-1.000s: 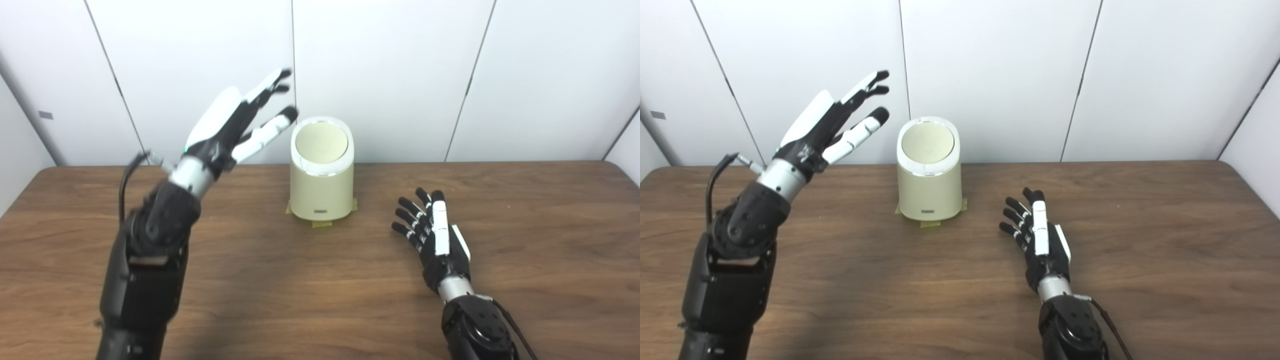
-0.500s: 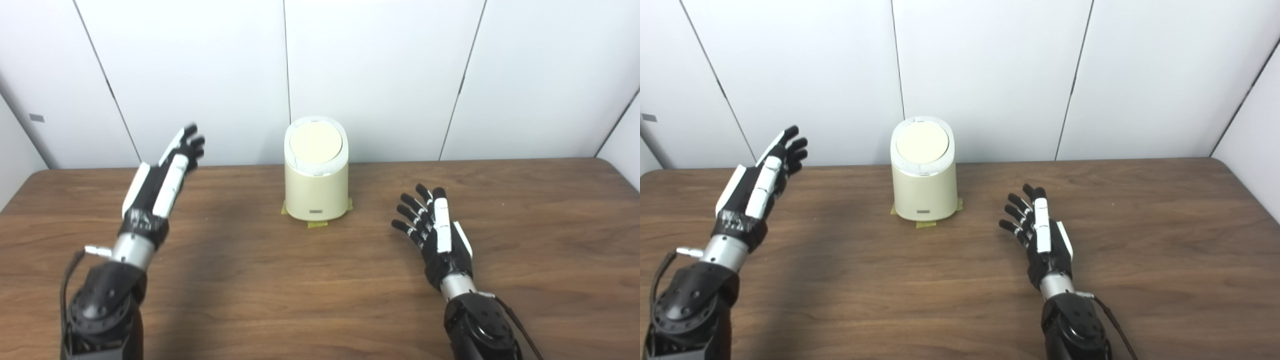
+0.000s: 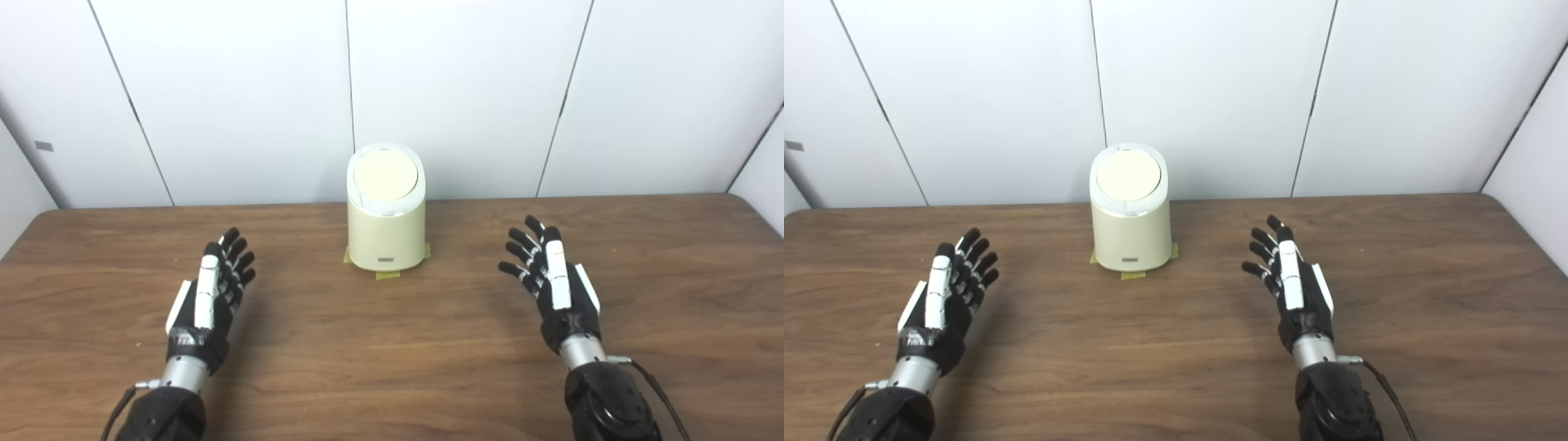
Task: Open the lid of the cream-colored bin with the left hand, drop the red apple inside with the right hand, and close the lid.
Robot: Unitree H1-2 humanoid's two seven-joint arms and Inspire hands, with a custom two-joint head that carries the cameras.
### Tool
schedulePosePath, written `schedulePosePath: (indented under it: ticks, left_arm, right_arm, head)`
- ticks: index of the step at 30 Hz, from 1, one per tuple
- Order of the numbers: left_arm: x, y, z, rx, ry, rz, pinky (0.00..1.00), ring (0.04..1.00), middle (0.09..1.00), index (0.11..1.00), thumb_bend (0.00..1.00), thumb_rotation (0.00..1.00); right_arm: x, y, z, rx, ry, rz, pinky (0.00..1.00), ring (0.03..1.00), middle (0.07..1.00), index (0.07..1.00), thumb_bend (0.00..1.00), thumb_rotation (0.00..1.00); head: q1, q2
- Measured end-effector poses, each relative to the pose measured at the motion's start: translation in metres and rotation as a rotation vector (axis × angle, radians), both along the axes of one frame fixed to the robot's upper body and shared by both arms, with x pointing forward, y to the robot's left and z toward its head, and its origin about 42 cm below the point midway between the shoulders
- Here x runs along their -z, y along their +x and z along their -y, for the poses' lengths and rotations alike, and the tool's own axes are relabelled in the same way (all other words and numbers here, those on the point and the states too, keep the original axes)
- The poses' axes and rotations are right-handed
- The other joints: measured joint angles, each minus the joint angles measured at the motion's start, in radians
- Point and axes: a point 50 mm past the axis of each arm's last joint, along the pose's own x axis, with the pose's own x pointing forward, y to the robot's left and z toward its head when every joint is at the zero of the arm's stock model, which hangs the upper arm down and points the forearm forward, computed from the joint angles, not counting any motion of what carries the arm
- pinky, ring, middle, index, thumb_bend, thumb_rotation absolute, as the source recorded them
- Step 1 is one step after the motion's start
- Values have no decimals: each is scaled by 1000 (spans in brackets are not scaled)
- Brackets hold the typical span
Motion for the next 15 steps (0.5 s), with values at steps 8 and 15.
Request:
schedulePosePath:
  ticks: [8,15]
  left_arm:
    - [-2,0,3,-14,0,21,1000,1000,1000,1000,520,1000]
    - [-2,0,4,0,22,17,1000,1000,1000,1000,511,1000]
  right_arm:
    - [-6,-3,8,6,-61,23,874,942,929,925,647,1000]
    - [-1,-1,13,-9,-44,5,937,988,980,957,627,1000]
  head:
    - [2,8]
    - [-3,9]
